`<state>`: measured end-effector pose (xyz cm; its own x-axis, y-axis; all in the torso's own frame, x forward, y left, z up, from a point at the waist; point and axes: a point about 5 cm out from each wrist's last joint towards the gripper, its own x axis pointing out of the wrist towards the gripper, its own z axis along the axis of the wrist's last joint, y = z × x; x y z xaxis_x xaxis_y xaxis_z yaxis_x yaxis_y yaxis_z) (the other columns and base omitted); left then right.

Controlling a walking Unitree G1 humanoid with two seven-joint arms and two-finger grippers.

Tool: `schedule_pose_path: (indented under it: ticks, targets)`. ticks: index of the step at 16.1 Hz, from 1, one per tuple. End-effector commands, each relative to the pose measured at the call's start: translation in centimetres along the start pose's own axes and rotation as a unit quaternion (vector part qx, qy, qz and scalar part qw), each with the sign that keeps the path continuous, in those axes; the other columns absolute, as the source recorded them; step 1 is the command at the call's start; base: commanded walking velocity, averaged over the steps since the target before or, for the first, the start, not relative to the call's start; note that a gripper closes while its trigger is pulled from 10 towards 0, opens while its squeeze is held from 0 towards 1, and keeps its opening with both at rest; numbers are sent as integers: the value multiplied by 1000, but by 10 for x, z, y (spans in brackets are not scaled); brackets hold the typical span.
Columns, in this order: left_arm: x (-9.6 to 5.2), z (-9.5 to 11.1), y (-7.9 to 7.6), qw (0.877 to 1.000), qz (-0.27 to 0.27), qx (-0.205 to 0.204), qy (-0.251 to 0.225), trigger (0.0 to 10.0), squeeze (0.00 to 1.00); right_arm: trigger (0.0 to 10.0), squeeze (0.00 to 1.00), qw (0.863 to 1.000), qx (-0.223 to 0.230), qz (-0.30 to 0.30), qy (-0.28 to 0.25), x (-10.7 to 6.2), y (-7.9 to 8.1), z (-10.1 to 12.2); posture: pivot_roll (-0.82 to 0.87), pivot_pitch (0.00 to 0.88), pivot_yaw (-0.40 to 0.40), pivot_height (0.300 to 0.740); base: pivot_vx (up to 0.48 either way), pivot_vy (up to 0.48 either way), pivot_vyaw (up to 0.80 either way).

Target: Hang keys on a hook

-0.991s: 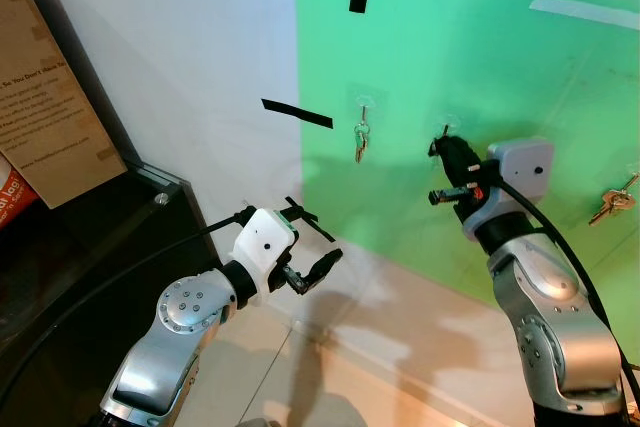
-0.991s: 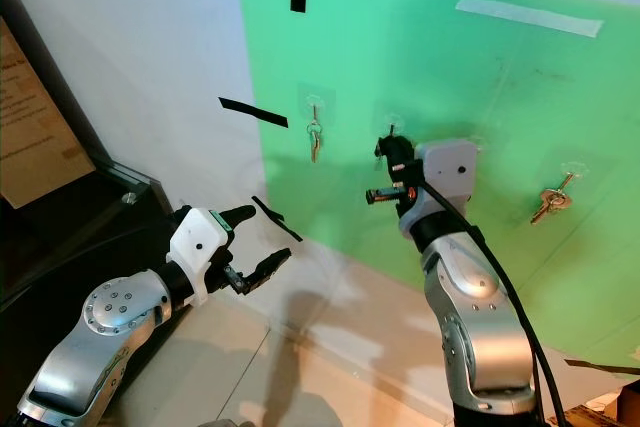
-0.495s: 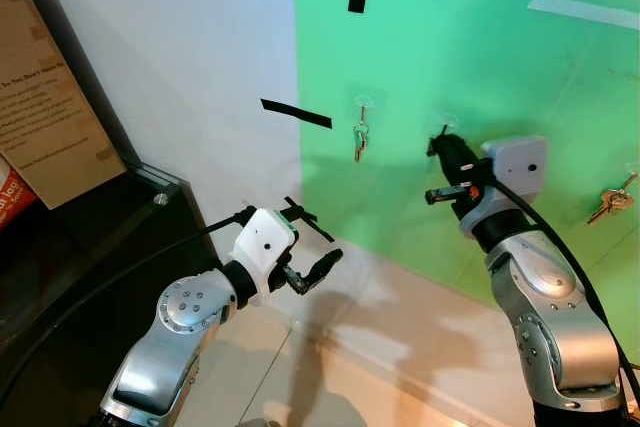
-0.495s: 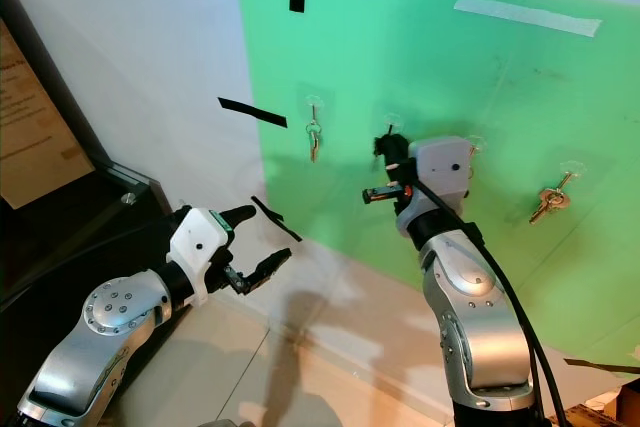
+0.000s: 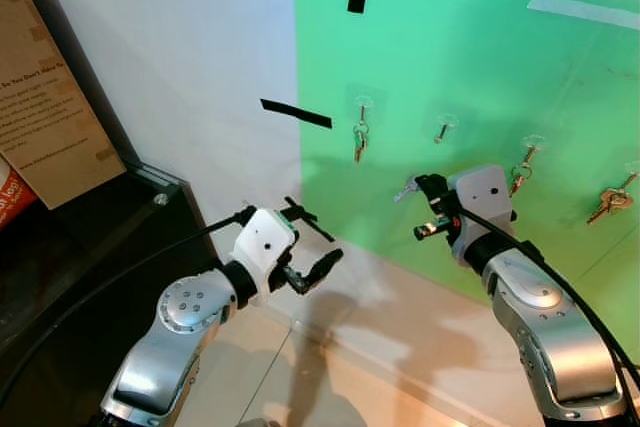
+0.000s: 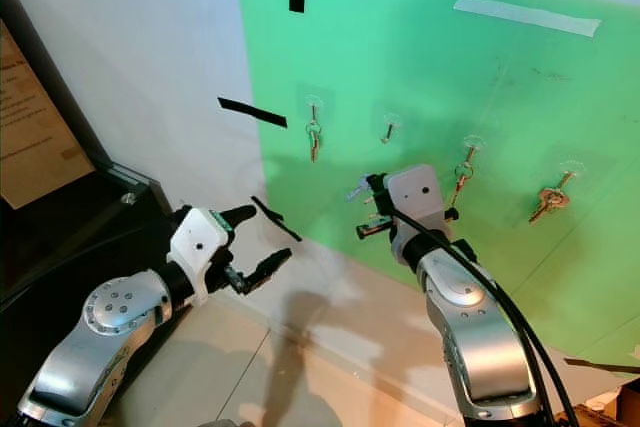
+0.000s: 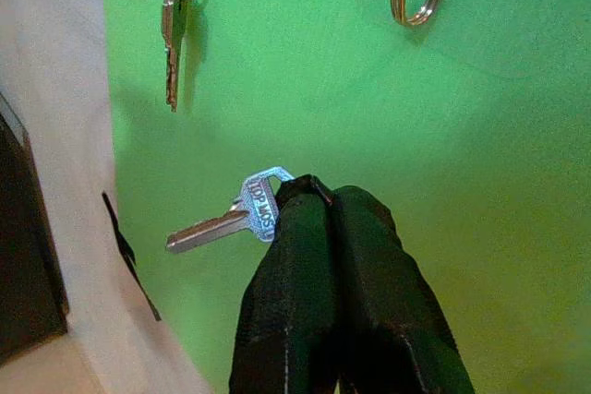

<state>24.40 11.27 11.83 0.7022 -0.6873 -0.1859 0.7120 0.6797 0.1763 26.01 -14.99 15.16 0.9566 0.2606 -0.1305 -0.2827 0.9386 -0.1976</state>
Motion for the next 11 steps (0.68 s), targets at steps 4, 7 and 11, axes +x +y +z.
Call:
schedule_pose_path:
  ticks: [4, 7, 11]
  targets:
    - [0, 5, 0, 1000, -8, 7, -9, 10000, 106, 10000, 0, 997, 56, 26, -51, -6, -3, 19, -66, 0, 47, 740, 0, 0, 0]
    - [1, 5, 0, 1000, -9, 7, -9, 10000, 110, 10000, 0, 992, 105, 9, -74, -5, -9, 29, -69, 0, 48, 740, 0, 0, 0]
    - [1, 5, 0, 1000, -9, 6, -9, 10000, 110, 10000, 0, 985, 149, -29, -85, -1, -16, 36, -68, 0, 48, 740, 0, 0, 0]
